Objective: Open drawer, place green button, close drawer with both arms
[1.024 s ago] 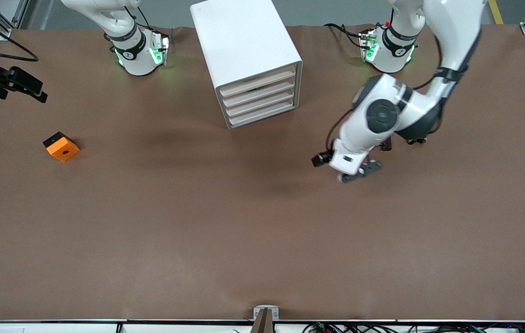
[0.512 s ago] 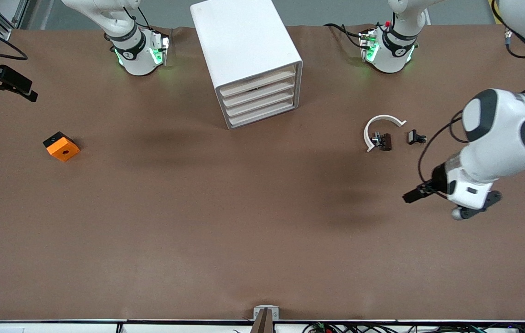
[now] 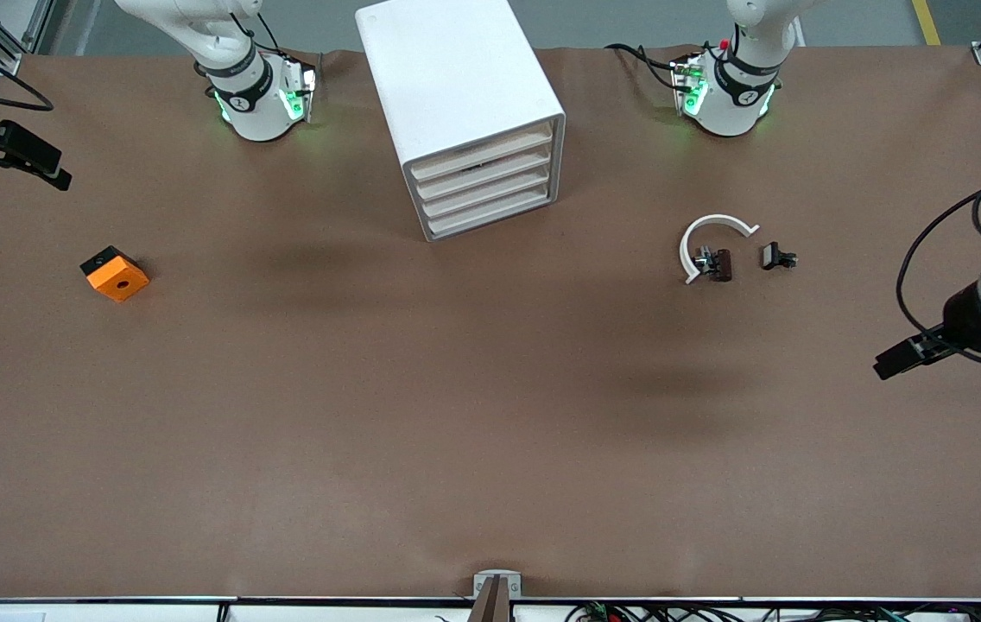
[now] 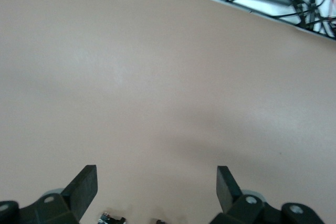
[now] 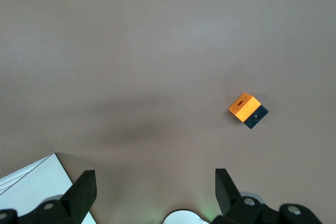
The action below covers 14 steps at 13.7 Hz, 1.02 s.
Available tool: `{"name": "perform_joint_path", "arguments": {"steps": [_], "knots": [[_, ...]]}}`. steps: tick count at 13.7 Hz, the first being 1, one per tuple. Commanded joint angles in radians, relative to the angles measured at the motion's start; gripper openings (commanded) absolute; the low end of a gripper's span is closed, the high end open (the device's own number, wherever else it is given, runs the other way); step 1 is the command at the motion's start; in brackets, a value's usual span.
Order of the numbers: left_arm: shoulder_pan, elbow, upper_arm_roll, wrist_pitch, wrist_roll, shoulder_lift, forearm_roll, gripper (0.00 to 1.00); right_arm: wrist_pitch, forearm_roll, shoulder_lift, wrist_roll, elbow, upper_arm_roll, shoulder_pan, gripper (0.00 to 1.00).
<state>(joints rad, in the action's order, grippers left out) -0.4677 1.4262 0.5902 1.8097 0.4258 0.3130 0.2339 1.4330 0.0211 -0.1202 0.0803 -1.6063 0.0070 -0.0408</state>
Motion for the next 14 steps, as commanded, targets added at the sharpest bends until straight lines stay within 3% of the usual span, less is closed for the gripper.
{"name": "perform_joint_path", "arguments": {"steps": [1, 3, 8, 11, 14], "knots": [[-0.008, 0.004, 0.013, -0.107, -0.103, -0.087, 0.001, 1.0, -0.005, -0.004, 0.001, -0.005, 0.014, 0.014, -0.013, 1.0], [0.023, 0.011, -0.039, -0.131, -0.136, -0.168, -0.046, 1.0, -0.005, -0.004, 0.002, -0.005, 0.014, 0.013, -0.013, 1.0], [0.426, 0.095, -0.484, -0.205, -0.224, -0.311, -0.186, 1.0, -0.005, -0.006, 0.001, -0.007, 0.016, 0.013, -0.013, 1.0], [0.437, 0.175, -0.504, -0.205, -0.257, -0.38, -0.212, 1.0, -0.005, -0.006, 0.001, -0.007, 0.016, 0.013, -0.013, 1.0], [0.432, 0.191, -0.501, -0.207, -0.257, -0.384, -0.214, 1.0, -0.003, -0.006, 0.001, -0.007, 0.016, 0.013, -0.013, 1.0]]}}
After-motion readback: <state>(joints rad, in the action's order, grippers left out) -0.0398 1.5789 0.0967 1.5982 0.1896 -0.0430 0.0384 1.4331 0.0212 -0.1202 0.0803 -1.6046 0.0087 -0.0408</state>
